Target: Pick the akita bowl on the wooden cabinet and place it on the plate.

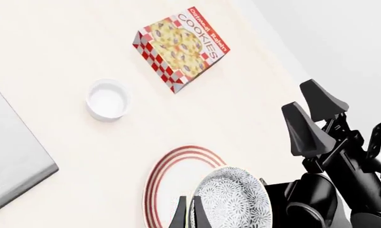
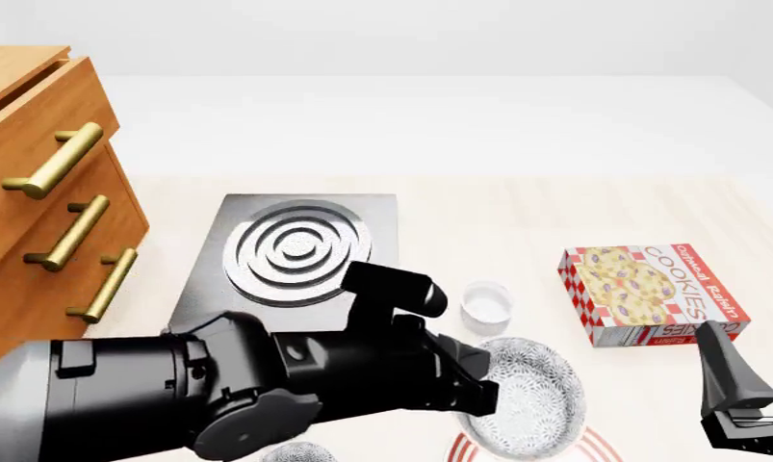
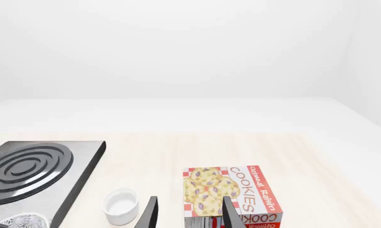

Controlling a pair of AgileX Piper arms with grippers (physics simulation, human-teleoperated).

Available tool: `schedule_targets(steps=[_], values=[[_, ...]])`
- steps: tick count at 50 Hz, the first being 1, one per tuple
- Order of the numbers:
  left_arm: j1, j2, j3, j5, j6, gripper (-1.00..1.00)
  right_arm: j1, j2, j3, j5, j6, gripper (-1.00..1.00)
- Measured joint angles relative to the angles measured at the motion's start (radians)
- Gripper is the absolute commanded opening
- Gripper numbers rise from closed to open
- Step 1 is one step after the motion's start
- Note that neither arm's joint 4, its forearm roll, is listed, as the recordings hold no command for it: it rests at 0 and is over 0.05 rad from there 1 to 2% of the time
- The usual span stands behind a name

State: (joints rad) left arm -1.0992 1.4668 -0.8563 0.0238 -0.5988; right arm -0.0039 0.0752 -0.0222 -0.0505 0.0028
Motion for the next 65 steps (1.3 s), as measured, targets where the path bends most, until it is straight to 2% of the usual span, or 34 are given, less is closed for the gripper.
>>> schedule_targets(steps=[65], values=[[-0.014,0.159,-0.05,-0.069,-0.024,-1.0,0.0,0.0,0.0,0.0,0.0,1.0]])
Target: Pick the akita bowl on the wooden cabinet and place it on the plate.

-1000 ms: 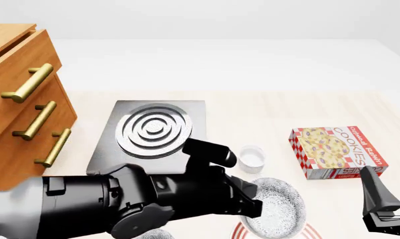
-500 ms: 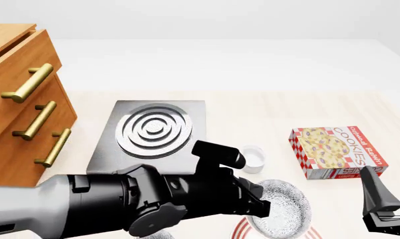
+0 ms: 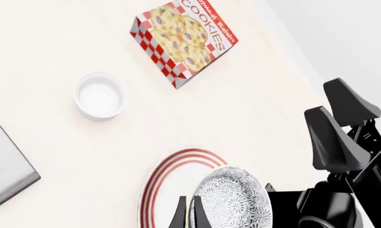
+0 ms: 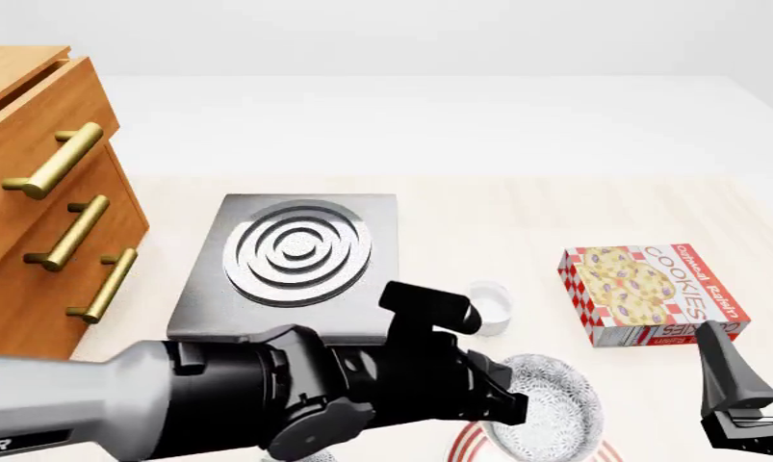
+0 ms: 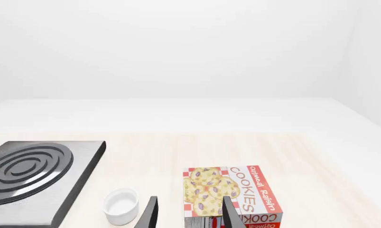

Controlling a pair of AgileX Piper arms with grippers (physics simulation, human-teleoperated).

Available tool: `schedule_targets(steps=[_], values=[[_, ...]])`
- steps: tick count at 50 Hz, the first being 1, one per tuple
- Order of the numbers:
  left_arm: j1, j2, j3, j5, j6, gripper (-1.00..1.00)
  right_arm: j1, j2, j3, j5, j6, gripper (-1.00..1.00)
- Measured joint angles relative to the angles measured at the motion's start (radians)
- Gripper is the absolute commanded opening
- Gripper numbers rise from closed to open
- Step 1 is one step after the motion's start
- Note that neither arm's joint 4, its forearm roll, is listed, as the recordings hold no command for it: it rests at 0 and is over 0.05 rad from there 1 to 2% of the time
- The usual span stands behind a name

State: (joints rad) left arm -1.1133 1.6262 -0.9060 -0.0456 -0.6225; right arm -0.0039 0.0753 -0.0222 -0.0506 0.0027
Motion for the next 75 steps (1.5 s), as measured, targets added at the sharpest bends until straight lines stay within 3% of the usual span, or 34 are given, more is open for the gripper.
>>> schedule_targets(steps=[75], values=[[-0.01,0.178,-0.009,-0.105,-0.051,-1.0,0.0,0.0,0.0,0.0,0.0,1.0]])
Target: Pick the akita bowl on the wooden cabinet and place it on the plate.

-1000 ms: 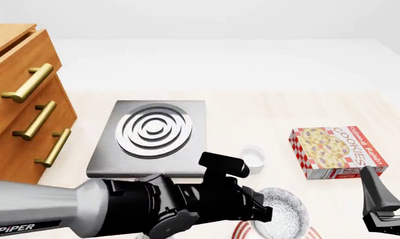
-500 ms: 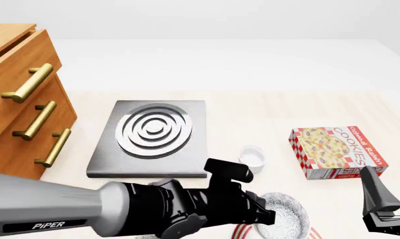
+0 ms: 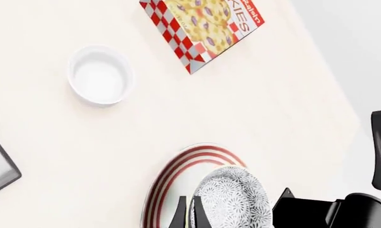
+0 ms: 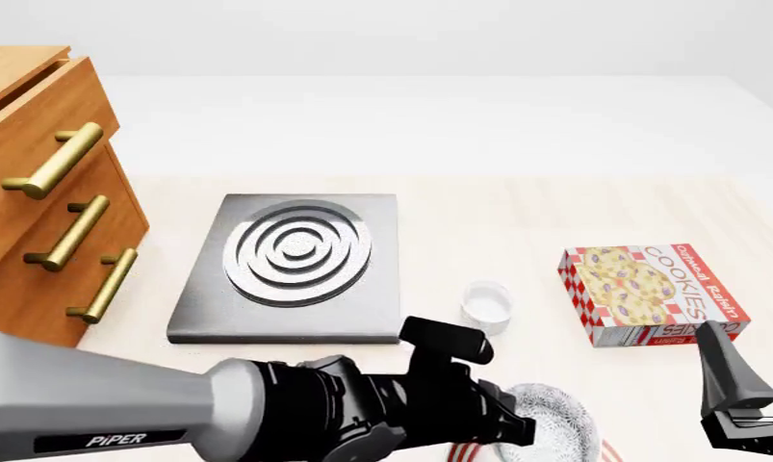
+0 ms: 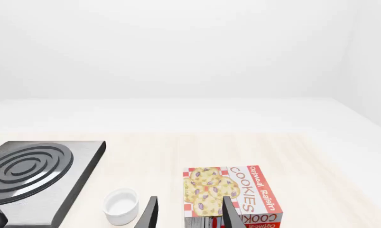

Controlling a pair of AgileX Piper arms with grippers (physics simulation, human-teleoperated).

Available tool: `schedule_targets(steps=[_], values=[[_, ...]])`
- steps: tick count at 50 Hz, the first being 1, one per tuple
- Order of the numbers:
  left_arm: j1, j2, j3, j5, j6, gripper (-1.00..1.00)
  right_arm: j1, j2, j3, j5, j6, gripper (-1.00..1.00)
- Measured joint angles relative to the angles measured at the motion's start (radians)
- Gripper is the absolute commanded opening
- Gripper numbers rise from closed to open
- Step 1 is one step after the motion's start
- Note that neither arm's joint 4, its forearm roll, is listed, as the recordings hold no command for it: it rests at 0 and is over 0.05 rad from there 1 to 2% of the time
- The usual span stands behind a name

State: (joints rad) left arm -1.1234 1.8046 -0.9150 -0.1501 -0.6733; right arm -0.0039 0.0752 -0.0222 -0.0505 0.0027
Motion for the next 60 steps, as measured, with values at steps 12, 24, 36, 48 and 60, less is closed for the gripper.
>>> schedule_targets(steps=[12,24,36,48,60], values=[[-0.007,0.009,0.007,-0.007,-0.003,-1.0,0.0,0.0,0.0,0.0,0.0,1.0],[-0.012,0.021,0.007,-0.013,-0.005,-1.0,0.0,0.0,0.0,0.0,0.0,1.0],[-0.014,0.039,0.001,-0.02,-0.007,-1.0,0.0,0.0,0.0,0.0,0.0,1.0],[-0.019,0.058,-0.005,-0.028,-0.012,-1.0,0.0,0.0,0.0,0.0,0.0,1.0],[-0.021,0.08,-0.009,-0.04,-0.019,-1.0,0.0,0.0,0.0,0.0,0.0,1.0]])
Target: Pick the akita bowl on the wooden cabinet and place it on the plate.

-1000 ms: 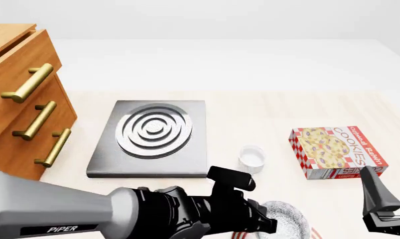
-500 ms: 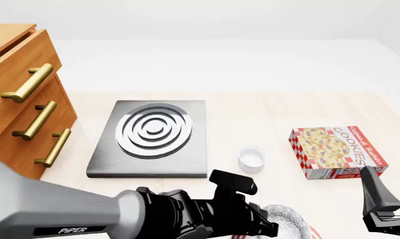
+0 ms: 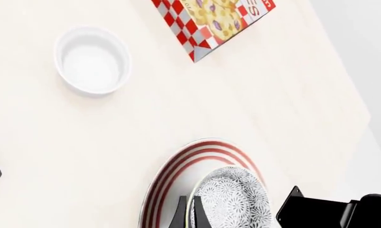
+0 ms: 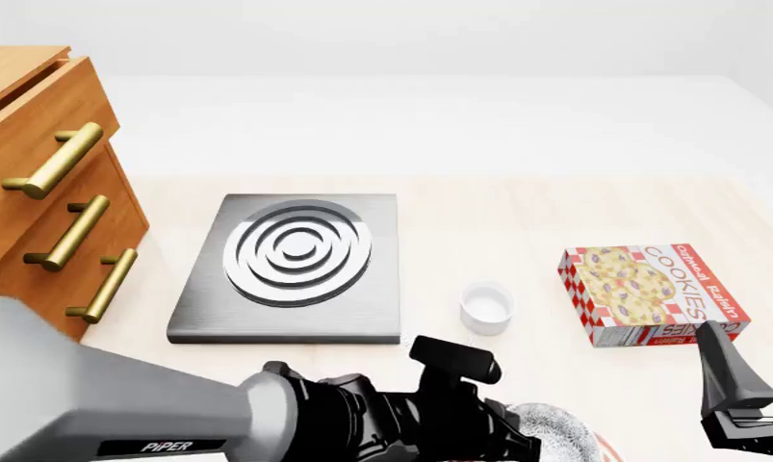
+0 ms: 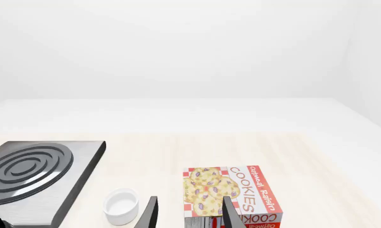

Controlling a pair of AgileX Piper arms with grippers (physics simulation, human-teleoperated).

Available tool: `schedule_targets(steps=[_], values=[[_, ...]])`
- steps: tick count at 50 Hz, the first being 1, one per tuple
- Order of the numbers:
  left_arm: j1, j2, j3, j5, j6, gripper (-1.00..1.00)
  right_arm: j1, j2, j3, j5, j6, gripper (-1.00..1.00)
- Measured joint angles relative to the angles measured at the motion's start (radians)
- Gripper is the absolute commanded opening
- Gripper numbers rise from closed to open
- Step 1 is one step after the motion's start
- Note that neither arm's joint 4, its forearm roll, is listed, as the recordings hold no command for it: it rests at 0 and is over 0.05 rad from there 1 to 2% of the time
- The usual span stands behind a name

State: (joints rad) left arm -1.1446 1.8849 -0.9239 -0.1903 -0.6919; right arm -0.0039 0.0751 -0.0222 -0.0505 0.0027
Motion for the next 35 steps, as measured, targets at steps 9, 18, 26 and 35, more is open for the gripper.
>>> schedule_targets(steps=[9,18,26,35], values=[[-0.002,0.016,-0.005,-0.006,-0.004,-1.0,0.0,0.0,0.0,0.0,0.0,1.0],[-0.002,0.024,-0.009,-0.005,-0.005,-1.0,0.0,0.0,0.0,0.0,0.0,1.0],[-0.005,0.028,-0.011,-0.005,-0.005,-1.0,0.0,0.0,0.0,0.0,0.0,1.0],[-0.007,0.032,-0.012,-0.006,-0.006,-1.0,0.0,0.0,0.0,0.0,0.0,1.0]])
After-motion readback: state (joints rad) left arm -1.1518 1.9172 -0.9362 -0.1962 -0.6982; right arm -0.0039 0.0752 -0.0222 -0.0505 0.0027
